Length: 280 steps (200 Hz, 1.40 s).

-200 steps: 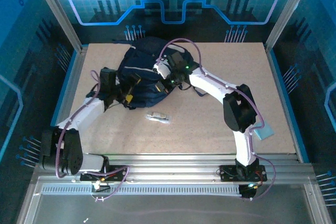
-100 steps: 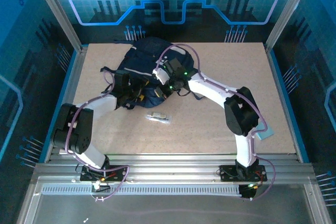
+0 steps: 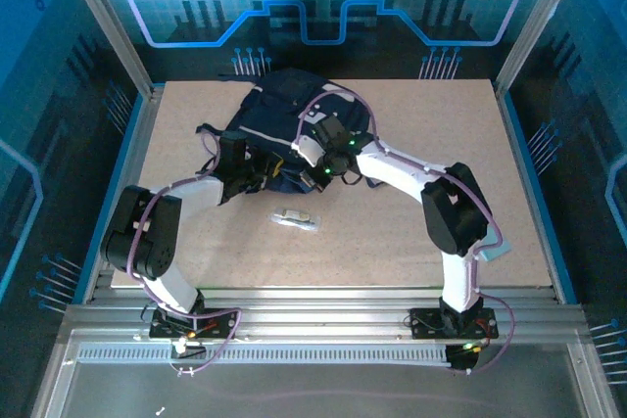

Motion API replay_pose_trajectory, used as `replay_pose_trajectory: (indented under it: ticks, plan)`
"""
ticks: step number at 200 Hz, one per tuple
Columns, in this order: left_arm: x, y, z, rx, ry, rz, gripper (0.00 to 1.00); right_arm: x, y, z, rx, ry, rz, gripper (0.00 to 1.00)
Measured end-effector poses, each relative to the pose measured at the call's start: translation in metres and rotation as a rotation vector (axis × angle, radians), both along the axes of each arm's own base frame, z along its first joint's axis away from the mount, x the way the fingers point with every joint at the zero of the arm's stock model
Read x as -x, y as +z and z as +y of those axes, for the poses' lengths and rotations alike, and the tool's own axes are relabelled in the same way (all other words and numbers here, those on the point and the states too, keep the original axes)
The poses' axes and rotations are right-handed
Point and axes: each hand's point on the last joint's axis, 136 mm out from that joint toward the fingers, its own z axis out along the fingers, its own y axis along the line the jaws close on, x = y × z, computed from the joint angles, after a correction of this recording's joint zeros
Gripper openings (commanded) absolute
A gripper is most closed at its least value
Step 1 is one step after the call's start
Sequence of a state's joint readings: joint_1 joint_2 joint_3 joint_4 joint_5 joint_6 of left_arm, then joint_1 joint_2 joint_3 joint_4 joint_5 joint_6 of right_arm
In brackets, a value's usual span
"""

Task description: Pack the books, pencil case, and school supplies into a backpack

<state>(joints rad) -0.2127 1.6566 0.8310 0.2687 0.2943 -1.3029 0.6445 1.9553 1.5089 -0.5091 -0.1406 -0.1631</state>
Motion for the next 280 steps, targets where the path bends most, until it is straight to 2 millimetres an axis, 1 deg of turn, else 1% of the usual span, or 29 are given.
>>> replay_pose_trajectory:
  ticks: [38, 63, 83, 104, 126, 145, 194, 220, 225, 229, 239, 250, 264, 280]
  plan:
    - [0.001, 0.001, -0.002, -0.007, -0.020, -0.013, 0.00, -0.019, -0.003, -0.030, 0.033, -0.031, -0.010, 0.00]
    - [0.002, 0.004, -0.003, -0.009, -0.030, -0.023, 0.00, -0.027, -0.002, -0.040, 0.053, -0.032, -0.034, 0.00]
    - [0.003, 0.010, -0.003, -0.018, -0.039, -0.039, 0.00, -0.036, 0.003, -0.046, 0.094, -0.028, -0.070, 0.00]
    - [0.006, 0.016, -0.001, -0.032, -0.047, -0.049, 0.00, -0.055, 0.000, -0.060, 0.151, -0.056, -0.087, 0.00]
    - [0.011, 0.020, 0.001, -0.048, -0.054, -0.045, 0.00, -0.080, -0.009, -0.083, 0.200, -0.111, -0.081, 0.00]
    - [0.015, 0.022, 0.002, -0.060, -0.063, -0.043, 0.00, -0.094, -0.014, -0.097, 0.221, -0.145, -0.077, 0.00]
    - [0.017, 0.022, 0.002, -0.073, -0.076, -0.048, 0.00, -0.100, -0.016, -0.100, 0.294, -0.154, -0.078, 0.00]
    - [0.018, 0.023, 0.002, -0.080, -0.081, -0.051, 0.00, -0.100, -0.016, -0.100, 0.327, -0.172, -0.089, 0.00]
    - [0.018, 0.023, 0.003, -0.081, -0.082, -0.051, 0.00, -0.099, -0.016, -0.100, 0.328, -0.176, -0.089, 0.03]
    - [0.018, 0.023, 0.003, -0.081, -0.082, -0.051, 0.00, -0.099, -0.015, -0.099, 0.325, -0.179, -0.088, 0.09]
    - [0.018, 0.023, 0.003, -0.084, -0.084, -0.050, 0.00, -0.098, -0.015, -0.098, 0.314, -0.192, -0.080, 0.28]
    - [0.018, 0.022, 0.004, -0.087, -0.081, -0.043, 0.00, -0.097, -0.012, -0.103, 0.311, -0.210, -0.082, 0.42]
    - [0.019, 0.019, 0.009, -0.098, -0.078, -0.034, 0.00, -0.089, -0.006, -0.115, 0.296, -0.239, -0.068, 0.49]
    - [0.019, 0.018, 0.010, -0.100, -0.078, -0.029, 0.00, -0.076, 0.010, -0.125, 0.247, -0.271, -0.052, 0.53]
